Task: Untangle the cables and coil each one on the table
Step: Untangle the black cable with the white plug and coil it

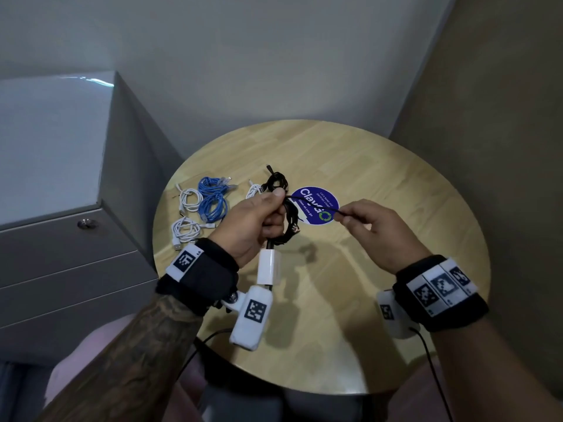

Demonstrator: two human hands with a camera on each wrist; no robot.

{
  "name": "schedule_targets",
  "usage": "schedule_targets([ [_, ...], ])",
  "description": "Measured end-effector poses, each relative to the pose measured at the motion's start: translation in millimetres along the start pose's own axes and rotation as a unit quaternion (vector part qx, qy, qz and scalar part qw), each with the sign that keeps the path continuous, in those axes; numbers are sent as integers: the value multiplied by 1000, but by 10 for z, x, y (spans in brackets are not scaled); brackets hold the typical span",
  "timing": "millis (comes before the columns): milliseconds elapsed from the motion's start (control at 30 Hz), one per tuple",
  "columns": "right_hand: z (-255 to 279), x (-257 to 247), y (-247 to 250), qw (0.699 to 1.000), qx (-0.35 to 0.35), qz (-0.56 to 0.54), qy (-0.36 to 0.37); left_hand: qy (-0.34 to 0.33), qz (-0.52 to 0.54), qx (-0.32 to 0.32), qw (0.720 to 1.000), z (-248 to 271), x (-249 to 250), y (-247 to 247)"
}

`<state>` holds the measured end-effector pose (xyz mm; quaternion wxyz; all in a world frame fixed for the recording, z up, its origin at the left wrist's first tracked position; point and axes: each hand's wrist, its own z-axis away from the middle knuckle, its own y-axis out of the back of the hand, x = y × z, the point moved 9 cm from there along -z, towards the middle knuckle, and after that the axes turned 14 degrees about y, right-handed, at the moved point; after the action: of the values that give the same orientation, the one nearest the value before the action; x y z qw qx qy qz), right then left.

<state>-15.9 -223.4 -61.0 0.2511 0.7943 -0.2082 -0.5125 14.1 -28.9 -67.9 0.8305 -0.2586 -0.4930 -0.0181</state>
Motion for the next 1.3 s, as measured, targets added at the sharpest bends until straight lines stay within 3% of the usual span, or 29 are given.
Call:
schedule_targets([
  [67, 13, 32, -14, 999, 2, 42, 9, 0, 4, 9, 1000, -12, 0, 4],
  [133, -2, 41, 29, 997, 61, -49, -26, 11, 35, 9, 999, -28, -42, -7],
  [200, -15, 2, -12, 972, 117, -195, -61, 29, 65, -3, 997, -46, -119, -52],
  [300, -19, -78, -192, 926, 134, -339, -97, 49, 75, -16, 996, -79, -218, -109],
  [467, -21, -99, -327, 882, 131, -432, -136, 73, 87, -46, 993, -85, -282, -166],
  [700, 19, -48, -454, 942, 116, -283, -137, 65, 97, -35, 992, -82, -355, -228],
  [900, 35, -101, -431, 911, 188, -342, -130, 48, 65, -49, 996, -108, -304, -233],
  [1067, 2, -165, -391, 908, 183, -358, -118, 32, 33, -53, 998, -99, -301, -246],
  [1200, -19, -230, -389, 927, 174, -317, -96, 7, 12, -21, 1000, -108, -271, -193],
  [1300, -19, -266, -530, 959, 114, -251, -66, -11, 22, -6, 1000, -141, -267, -150],
])
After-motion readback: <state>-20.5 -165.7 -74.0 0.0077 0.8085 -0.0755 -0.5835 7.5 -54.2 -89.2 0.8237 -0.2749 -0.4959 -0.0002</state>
